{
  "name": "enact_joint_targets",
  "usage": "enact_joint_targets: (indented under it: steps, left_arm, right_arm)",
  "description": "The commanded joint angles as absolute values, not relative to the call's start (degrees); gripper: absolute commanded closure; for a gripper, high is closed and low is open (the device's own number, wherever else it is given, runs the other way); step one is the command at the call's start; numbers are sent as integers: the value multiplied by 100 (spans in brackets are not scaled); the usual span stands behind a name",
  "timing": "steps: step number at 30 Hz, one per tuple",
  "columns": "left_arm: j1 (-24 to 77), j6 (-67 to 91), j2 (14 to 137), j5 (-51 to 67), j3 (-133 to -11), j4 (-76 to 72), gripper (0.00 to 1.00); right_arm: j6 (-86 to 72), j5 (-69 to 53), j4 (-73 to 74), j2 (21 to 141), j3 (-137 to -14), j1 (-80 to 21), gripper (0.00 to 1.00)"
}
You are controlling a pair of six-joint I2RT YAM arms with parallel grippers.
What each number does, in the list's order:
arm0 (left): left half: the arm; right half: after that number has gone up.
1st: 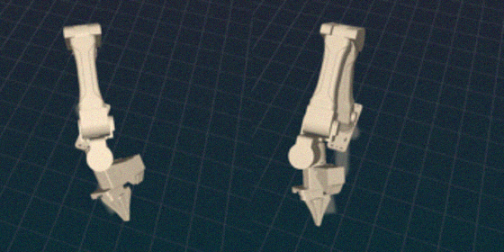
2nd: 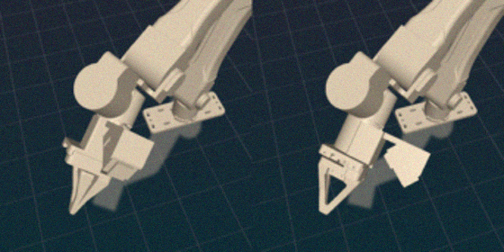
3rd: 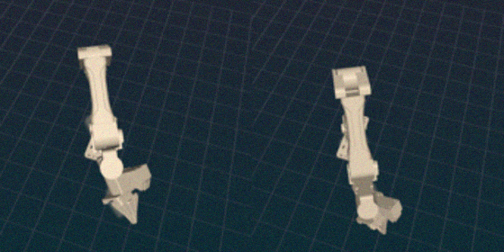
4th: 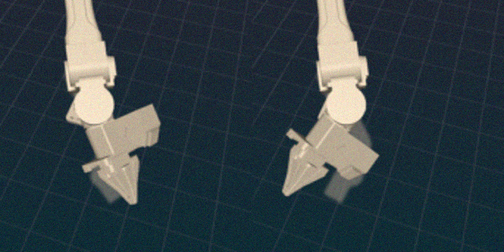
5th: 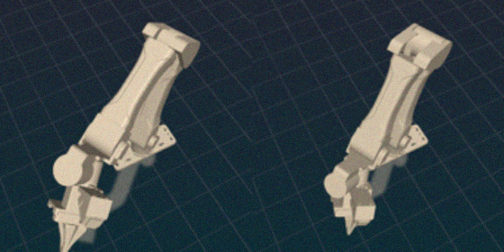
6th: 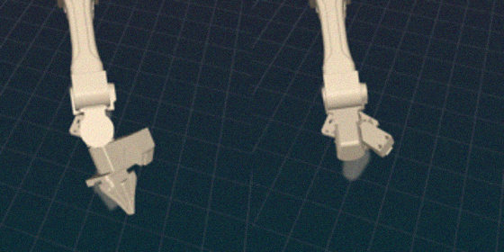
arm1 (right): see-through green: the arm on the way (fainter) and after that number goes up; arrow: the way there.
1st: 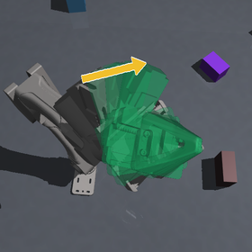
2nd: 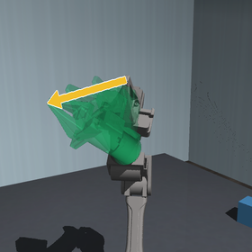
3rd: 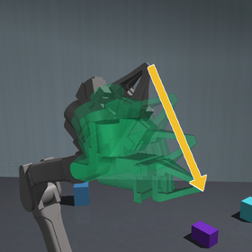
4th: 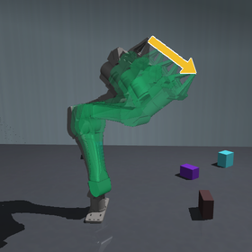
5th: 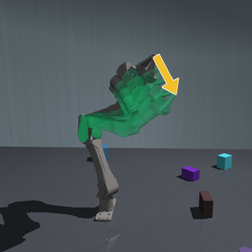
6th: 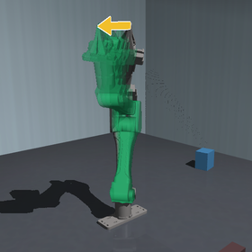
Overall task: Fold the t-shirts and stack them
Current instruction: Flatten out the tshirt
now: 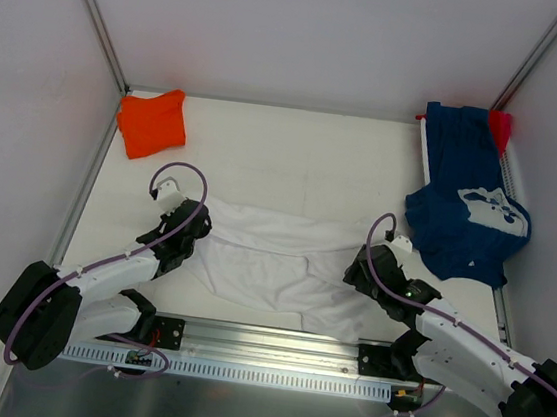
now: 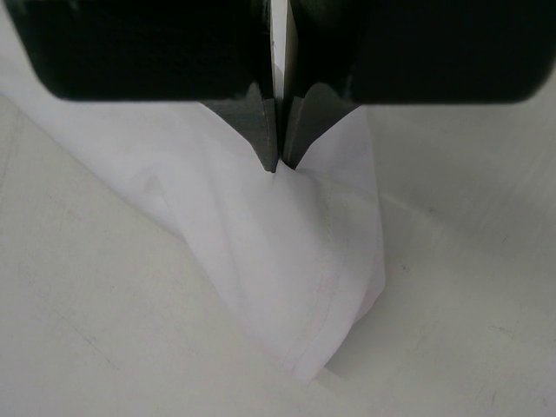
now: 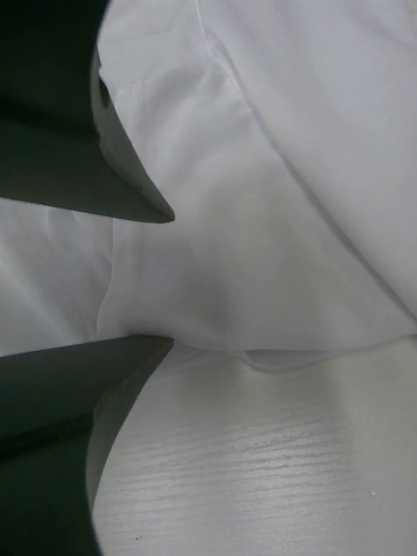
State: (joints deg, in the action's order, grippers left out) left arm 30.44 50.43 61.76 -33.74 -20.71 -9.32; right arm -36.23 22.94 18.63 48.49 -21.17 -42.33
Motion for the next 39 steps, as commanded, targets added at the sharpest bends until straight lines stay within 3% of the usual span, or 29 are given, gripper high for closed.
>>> enact_joint_targets:
  steps: [1, 7, 8, 10, 11, 20, 29, 39]
  left_arm:
    - [3094, 5062, 6179, -3533, -2030, -1116, 100]
    - [3094, 5071, 6223, -3524, -2030, -1108, 100]
    - [3094, 5063, 6214, -3524, -2030, -1116, 100]
    - [3103, 5063, 6205, -3533, -2022, -1108, 100]
    - [3103, 5054, 6196, -3533, -2021, -1107, 100]
    - [3102, 4870, 5819, -3577, -2144, -749, 100]
    - [3094, 3860, 4097, -3296, -2776, 156, 100]
    - [3102, 2831, 3156, -1708, -3690, 931, 100]
  right_arm:
    - [-3709, 2285, 1731, 4834, -2101, -4254, 46]
    - [-3718, 2285, 1731, 4843, -2048, -4271, 70]
    - [-3726, 2276, 1731, 4843, -2030, -4263, 81]
    - [-3718, 2276, 1732, 4825, -2013, -4263, 90]
    - [-3726, 2294, 1731, 4816, -2013, -4263, 99]
    - [-3429, 2329, 2003, 4624, -2354, -4263, 100]
    - [-2479, 2443, 3040, 4193, -4147, -4280, 100]
    - [-1267, 1400, 3585, 3710, -6054, -4395, 100]
